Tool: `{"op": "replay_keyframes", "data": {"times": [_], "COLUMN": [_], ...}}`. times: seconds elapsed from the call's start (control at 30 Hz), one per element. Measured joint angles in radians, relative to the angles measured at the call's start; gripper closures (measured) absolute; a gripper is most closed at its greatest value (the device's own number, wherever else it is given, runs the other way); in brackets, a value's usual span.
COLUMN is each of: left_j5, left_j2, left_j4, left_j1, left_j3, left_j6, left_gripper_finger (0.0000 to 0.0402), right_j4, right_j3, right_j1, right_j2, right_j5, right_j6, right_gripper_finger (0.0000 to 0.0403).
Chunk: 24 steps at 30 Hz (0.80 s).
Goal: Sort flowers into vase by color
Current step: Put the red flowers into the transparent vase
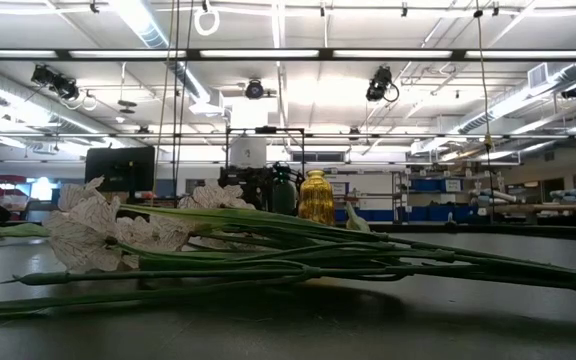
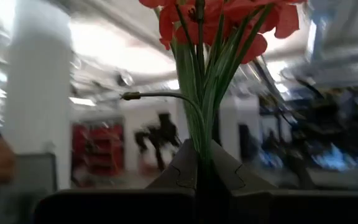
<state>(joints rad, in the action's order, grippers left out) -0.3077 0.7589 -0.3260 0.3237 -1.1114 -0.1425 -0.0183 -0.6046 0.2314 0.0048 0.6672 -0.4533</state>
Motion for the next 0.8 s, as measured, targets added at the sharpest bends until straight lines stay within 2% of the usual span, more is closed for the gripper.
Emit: {"op": "replay_keyframes", "data": {"times": [0.2, 0.37, 0.5, 0.63, 0.8], "left_j5": [0.0, 0.0, 0.0, 0.0, 0.0], "left_j2": [0.0, 0.0, 0.0, 0.0, 0.0], "left_j4": [0.0, 0.0, 0.0, 0.0, 0.0], "left_j1": [0.0, 0.0, 0.0, 0.0, 0.0], "left_j3": [0.0, 0.0, 0.0, 0.0, 0.0], "left_j6": [0.0, 0.0, 0.0, 0.0, 0.0], "left_gripper_finger": [0.0177, 0.0177, 0.0177, 0.0177, 0.0177], "right_j4": [-0.3, -0.435, -0.538, -0.677, -0.811], "right_j3": [0.072, 0.089, 0.088, 0.088, 0.089], "right_j1": [0.0, 0.0, -0.001, -0.005, -0.064], "right_j2": [0.001, 0.039, 0.116, 0.221, 0.336], "right_j5": [-0.02, -0.055, -0.057, -0.013, 0.017], "right_j6": [-0.152, -0.203, -0.228, -0.274, -0.304], "right_gripper_finger": [0.0387, 0.0387, 0.0387, 0.0387, 0.0387]}}
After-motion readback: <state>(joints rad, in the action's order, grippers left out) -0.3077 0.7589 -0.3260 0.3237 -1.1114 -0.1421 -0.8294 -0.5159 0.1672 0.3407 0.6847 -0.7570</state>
